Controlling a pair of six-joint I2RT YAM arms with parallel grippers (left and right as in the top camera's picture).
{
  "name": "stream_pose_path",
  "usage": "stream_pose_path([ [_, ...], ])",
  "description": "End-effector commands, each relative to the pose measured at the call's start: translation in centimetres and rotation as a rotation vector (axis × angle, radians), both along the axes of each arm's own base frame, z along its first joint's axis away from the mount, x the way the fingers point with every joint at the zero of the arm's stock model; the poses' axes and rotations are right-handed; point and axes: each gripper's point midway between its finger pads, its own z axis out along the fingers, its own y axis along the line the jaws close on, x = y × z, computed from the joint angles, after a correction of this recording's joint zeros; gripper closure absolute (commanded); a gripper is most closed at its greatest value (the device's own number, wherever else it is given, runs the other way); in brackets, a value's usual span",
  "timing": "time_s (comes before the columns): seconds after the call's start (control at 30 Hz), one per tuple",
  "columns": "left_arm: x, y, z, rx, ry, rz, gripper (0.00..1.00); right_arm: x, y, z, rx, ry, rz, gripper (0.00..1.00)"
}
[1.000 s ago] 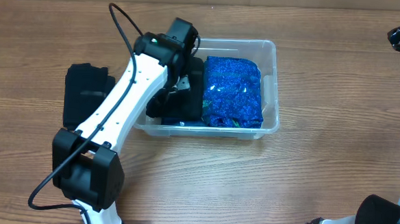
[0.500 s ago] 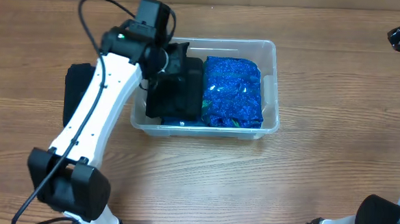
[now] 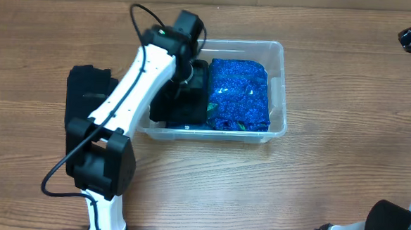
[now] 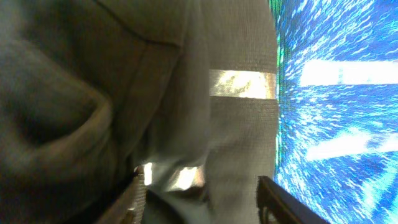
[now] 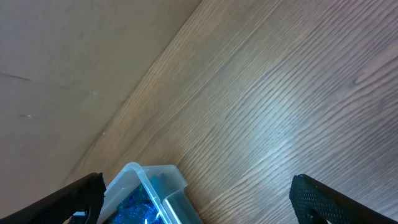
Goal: Pack container
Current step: 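Lower the black cloth into the bin's left half and release it, then return the left gripper to the black cloth stack and grasp a piece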
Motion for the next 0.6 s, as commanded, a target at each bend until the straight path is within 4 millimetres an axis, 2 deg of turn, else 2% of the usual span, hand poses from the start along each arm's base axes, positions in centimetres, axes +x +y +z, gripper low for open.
stream_pose_path([
  [0.0,2.0,3.1,9.9,-0.076,-0.225,0.073,0.26,-0.2,0.1,0.7,0.000,-0.020,-0.001,0.00],
  [0.03,2.0,4.4,11.8,-0.083,-0.269,0.100,0.21,-0.2,0.1,0.7,0.000,-0.020,-0.001,0.00],
  [0.07,2.0,5.2,12.6,-0.080,-0.289,0.119,0.18,-0.2,0.1,0.7,0.000,-0.020,-0.001,0.00],
  [0.1,1.8,7.0,13.6,-0.063,-0.312,0.157,0.14,-0.2,0.1,0.7,0.000,-0.020,-0.001,0.00],
  [0.13,1.6,8.8,14.0,-0.040,-0.317,0.197,0.08,-0.2,0.1,0.7,0.000,-0.020,-0.001,0.00],
  [0.2,1.3,12.2,13.6,0.012,-0.292,0.271,0.03,-0.2,0.1,0.7,0.000,-0.020,-0.001,0.00],
  [0.3,0.7,17.6,11.7,0.068,-0.213,0.384,0.03,-0.2,0.1,0.7,0.000,-0.020,-0.001,0.00],
  [0.4,0.0,23.0,9.0,0.088,-0.140,0.514,0.02,-0.1,0.1,0.7,0.000,-0.020,-0.001,0.00],
  [0.43,-0.3,24.2,8.3,0.081,-0.125,0.537,0.00,-0.1,0.1,0.7,0.000,-0.020,-0.001,0.00],
  [0.57,-2.1,29.6,3.0,-0.015,-0.061,0.627,0.00,-0.1,0.1,0.7,0.000,-0.020,-0.001,0.00],
])
